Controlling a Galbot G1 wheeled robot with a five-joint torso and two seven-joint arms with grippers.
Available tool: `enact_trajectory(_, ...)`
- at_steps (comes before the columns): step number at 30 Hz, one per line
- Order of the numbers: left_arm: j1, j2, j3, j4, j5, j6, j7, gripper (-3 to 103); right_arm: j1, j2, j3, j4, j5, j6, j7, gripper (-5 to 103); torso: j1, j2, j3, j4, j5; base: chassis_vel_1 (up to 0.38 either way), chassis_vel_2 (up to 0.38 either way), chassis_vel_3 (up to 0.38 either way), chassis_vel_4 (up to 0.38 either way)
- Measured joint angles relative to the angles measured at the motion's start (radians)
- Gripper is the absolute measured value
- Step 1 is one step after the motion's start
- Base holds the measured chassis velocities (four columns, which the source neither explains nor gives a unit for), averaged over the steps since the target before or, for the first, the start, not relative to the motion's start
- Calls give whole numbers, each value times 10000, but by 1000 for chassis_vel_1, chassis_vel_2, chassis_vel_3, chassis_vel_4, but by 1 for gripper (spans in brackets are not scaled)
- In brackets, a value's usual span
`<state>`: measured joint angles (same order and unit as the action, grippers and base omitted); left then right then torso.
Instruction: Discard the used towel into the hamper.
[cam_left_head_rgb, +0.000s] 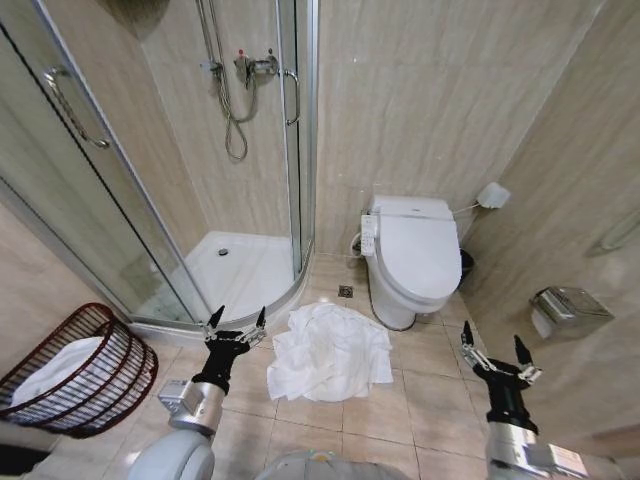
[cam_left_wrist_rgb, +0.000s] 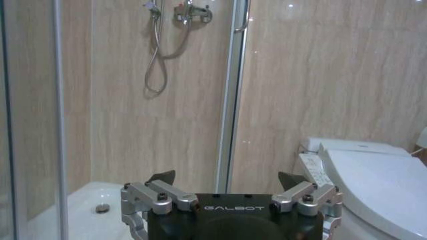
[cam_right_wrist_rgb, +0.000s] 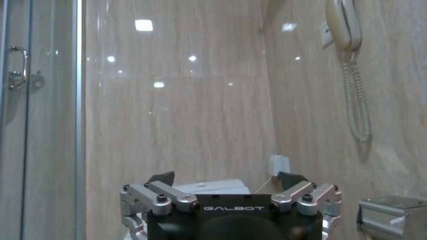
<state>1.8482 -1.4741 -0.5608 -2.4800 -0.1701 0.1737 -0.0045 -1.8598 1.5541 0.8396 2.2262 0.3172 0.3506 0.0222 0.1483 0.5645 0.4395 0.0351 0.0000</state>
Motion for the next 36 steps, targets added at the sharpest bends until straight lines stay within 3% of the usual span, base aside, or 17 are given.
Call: enact_trajectory(36, 0, 0, 0, 0, 0, 0, 0, 100, -34, -38, -47, -173, 75, 188, 185, 100, -573, -1469, -897, 0, 0, 0, 0, 0, 0)
